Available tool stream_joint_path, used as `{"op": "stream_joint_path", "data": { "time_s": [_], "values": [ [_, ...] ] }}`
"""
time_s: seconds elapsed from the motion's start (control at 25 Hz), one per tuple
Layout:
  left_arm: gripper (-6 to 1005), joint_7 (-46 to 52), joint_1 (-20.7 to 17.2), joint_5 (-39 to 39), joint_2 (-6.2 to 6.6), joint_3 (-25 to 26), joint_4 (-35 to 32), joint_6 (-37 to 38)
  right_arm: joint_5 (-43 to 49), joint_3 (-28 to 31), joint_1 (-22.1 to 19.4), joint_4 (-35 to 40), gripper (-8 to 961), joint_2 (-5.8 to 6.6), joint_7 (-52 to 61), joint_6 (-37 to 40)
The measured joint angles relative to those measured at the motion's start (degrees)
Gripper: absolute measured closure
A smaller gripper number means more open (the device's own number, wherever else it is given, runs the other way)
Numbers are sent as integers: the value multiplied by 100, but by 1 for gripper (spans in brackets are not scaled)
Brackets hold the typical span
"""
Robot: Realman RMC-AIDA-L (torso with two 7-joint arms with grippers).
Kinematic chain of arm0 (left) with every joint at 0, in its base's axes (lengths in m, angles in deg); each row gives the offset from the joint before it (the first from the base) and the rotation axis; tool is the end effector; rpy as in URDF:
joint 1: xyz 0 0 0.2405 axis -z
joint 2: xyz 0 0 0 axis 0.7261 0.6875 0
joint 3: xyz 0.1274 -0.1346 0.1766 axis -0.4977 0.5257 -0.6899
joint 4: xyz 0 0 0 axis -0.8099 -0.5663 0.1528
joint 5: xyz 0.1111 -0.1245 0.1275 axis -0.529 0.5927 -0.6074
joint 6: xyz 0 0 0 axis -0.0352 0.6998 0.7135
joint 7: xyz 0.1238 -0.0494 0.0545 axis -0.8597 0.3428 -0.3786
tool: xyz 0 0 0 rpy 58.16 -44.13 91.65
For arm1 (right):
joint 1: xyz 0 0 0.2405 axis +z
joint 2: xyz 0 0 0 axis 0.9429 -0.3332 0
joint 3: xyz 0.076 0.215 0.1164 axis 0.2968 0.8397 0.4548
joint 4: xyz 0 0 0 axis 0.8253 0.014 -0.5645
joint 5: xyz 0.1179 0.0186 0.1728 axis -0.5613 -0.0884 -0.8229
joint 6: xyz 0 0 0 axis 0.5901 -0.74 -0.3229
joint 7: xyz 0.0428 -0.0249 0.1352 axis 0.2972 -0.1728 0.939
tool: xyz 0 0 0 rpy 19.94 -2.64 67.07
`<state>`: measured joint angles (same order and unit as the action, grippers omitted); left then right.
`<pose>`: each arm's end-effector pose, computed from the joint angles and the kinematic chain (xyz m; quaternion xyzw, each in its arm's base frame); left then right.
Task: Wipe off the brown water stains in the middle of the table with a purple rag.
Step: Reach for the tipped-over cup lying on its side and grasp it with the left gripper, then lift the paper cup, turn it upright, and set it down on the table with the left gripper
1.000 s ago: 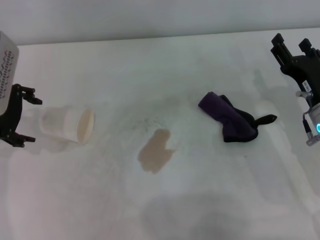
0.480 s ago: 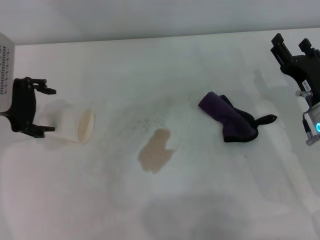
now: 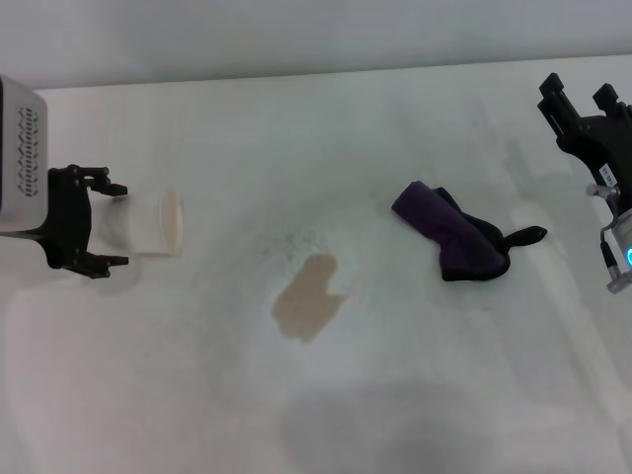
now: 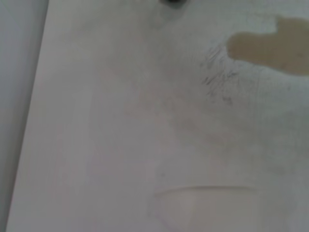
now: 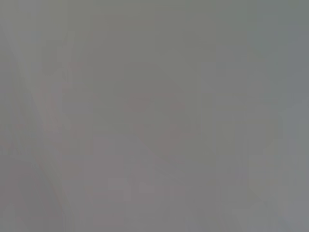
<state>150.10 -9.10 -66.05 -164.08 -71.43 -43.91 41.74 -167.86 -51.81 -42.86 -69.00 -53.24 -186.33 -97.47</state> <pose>-0.2559 0.3958 0.0028 -0.9612 0.1596 0.1556 0.1623 0.3395 0.3102 -0.0157 -0.6035 0.3724 0.3962 0.5832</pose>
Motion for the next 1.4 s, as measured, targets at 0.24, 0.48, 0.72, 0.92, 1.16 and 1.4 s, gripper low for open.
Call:
{"op": "stream_joint_path", "data": {
  "time_s": [0.24,0.48,0.72,0.92,1.16,1.4],
  "values": [
    [149,-8,10,23,-39,0,197,-316,42,0,-5,0,99,0,0,42],
    [154,-157,17,103,-28,120,374,-416,48,0,-2,-6,99,0,0,42],
    [248,-528,-101,660,-69,212,358,-492,53,-10,33,-6,99,0,0,43],
    [324,-536,-167,1039,-79,210,354,-543,53,-19,45,34,100,0,0,39],
    [367,-579,-585,2840,-102,238,344,-913,51,-42,49,83,100,6,0,31],
    [406,-1627,-1090,5741,-134,215,1170,-1004,53,-66,54,219,100,27,5,22]
  ]
}}
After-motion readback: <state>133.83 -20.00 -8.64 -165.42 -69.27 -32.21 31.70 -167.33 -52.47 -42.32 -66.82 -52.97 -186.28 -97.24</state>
